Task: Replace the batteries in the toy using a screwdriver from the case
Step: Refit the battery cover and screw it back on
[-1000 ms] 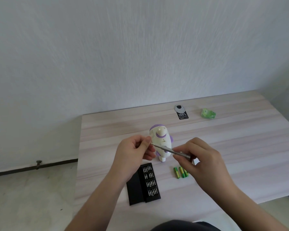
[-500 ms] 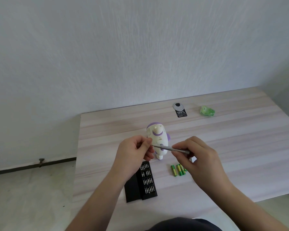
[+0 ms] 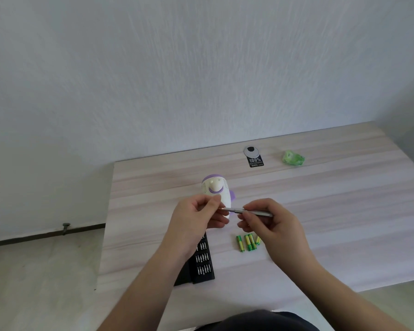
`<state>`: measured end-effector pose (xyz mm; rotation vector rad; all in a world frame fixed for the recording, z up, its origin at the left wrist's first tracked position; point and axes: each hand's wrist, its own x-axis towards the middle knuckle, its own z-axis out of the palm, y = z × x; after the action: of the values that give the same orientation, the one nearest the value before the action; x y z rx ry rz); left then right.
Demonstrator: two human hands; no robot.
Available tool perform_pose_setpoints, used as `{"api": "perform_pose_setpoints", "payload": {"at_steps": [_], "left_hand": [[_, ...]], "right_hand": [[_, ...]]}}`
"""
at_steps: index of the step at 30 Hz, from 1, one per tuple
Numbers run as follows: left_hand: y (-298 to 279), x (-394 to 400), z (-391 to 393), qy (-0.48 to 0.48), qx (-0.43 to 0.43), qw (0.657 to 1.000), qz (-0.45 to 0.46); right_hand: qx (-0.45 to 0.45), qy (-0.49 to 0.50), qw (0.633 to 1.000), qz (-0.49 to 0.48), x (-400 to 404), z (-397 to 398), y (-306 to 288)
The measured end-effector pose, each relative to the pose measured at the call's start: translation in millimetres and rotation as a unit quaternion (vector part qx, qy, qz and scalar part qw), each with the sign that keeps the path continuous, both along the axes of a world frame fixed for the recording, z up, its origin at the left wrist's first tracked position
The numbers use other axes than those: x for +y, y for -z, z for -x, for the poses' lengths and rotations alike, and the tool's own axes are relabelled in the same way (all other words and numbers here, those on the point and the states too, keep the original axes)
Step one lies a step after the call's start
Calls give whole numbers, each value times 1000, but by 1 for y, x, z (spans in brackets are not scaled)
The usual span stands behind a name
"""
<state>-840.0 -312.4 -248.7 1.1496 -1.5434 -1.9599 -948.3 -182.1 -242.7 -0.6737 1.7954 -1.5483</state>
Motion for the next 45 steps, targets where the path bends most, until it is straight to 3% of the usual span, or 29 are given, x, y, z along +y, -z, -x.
{"api": "perform_pose_setpoints", "payload": {"at_steps": [6,9,12,15,19,21,24,26,29,32,34,38,45], "left_hand": [[5,-2,11,-77,36,996,-25],[26,-17,16,-100,-12,992,73],[54,-39,22,-37,-97,969,223],[78,-62,30,111,-162,923,330],[108,-99,39,319,-249,794,455],[116,-111,44,367,-275,750,477],[124,-120,54,385,-280,715,512],[126,-121,61,396,-276,725,491],[125,-117,68,384,-238,775,441],[130,-110,67,348,-196,814,422],[132,-106,67,326,-202,822,422],[134,-92,68,235,-202,874,374],[162,-93,62,215,-176,891,358]], "right_hand": [[-53,26,998,15,5,16,7],[-88,37,995,24,7,24,10],[-105,44,993,28,8,32,15],[-111,54,992,22,8,40,24],[-134,64,989,15,4,50,40],[-144,64,988,10,2,54,47],[-154,63,986,4,-3,58,57],[-162,62,985,4,-6,60,63],[-164,57,985,7,-12,64,70],[-165,56,985,3,-17,68,77],[-178,64,982,1,-20,72,82],[-175,75,982,-14,-27,79,90],[-65,53,990,-117,-36,86,112]]}}
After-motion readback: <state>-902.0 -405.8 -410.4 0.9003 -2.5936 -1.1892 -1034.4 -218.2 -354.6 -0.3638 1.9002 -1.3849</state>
